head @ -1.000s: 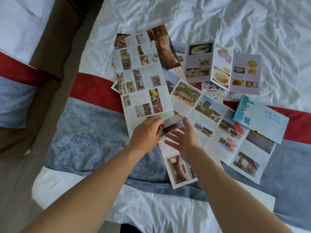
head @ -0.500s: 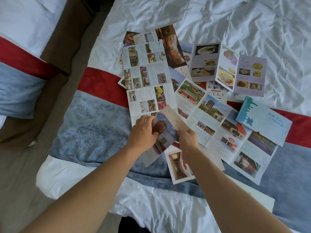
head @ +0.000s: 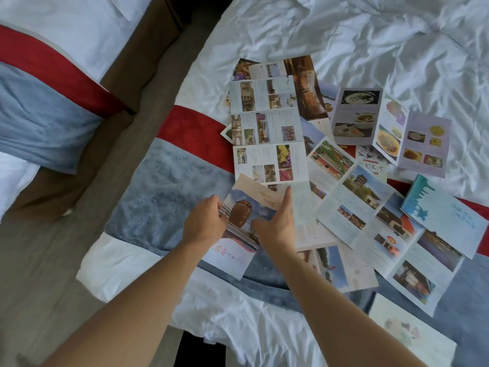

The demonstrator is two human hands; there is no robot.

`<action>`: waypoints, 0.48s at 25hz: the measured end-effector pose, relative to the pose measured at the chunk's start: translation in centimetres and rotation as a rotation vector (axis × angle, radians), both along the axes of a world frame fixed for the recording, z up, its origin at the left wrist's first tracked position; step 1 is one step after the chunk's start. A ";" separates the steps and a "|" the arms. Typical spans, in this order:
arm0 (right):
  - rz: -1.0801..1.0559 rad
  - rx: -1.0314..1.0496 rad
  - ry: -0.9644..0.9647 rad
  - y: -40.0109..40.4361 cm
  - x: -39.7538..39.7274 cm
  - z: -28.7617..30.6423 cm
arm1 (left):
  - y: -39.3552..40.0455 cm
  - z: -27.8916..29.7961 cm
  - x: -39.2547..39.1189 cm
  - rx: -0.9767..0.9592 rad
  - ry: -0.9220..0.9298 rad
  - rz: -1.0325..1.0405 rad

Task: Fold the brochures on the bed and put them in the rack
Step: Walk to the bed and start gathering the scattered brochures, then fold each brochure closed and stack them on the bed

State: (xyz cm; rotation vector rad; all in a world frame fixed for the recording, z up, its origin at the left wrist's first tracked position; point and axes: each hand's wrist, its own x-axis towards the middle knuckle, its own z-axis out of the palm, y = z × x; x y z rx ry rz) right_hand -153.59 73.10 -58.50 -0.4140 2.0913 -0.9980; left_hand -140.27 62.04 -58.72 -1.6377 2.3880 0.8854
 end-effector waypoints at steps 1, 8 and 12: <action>0.043 0.009 0.048 -1.0 1.5 -0.6 | -0.7 -0.5 1.5 -0.011 -0.010 -0.010; 0.253 0.143 0.120 -7.1 10.5 -5.8 | -6.5 -4.8 11.2 0.031 -0.045 -0.018; 0.330 0.267 0.369 -8.4 12.4 -7.2 | -7.3 -6.9 12.9 -0.048 -0.033 -0.169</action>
